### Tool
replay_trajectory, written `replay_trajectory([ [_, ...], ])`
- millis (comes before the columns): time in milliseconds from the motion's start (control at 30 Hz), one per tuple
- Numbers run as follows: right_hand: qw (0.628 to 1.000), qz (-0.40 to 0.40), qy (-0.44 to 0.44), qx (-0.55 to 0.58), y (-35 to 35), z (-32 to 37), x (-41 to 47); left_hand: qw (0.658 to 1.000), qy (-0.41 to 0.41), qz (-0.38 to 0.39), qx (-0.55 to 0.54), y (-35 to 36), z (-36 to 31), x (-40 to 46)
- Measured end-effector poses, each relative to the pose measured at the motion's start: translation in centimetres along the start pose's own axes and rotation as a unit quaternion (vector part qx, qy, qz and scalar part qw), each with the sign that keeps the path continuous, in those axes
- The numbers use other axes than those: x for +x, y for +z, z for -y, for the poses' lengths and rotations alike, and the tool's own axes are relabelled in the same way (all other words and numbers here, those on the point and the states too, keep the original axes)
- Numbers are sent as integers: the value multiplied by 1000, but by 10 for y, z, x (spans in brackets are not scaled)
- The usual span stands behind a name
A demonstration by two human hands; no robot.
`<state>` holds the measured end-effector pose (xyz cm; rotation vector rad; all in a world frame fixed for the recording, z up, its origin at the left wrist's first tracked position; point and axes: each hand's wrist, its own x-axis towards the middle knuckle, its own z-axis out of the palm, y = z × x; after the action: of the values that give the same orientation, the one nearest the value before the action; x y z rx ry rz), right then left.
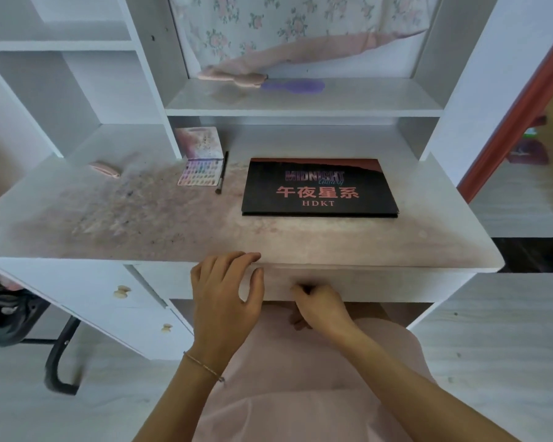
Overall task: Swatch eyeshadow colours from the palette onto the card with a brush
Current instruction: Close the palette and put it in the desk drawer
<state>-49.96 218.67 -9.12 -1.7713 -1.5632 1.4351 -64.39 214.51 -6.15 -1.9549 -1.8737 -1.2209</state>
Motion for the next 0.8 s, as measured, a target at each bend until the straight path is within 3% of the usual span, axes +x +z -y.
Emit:
replay_trajectory([
  [133, 996, 72, 3, -59, -2, -10, -24, 998, 37, 27, -36, -2, -3, -10],
  [267, 968, 112, -92, -203, -35, -8, -48, 997, 51, 51, -26, -1, -1, -16],
  [367, 970, 54, -168, -169, -70, -3, -63, 996, 49, 66, -19, 0, 0, -14],
  [467, 955, -82, -263, -109, -94, -3, -65, 994, 43, 102, -14, 2, -3, -9],
  [533, 929, -141, -298, -169, -101, -7, -63, 991, 50, 128, 2, 3, -5, -7],
  [667, 881, -134, -304, -336, -99, -19, -52, 987, 35, 158, 13, 2, -9, -4],
  [800, 866, -121, -309, -375, -98, -17, -54, 982, 43, 182, 20, -5, -16, -7],
])
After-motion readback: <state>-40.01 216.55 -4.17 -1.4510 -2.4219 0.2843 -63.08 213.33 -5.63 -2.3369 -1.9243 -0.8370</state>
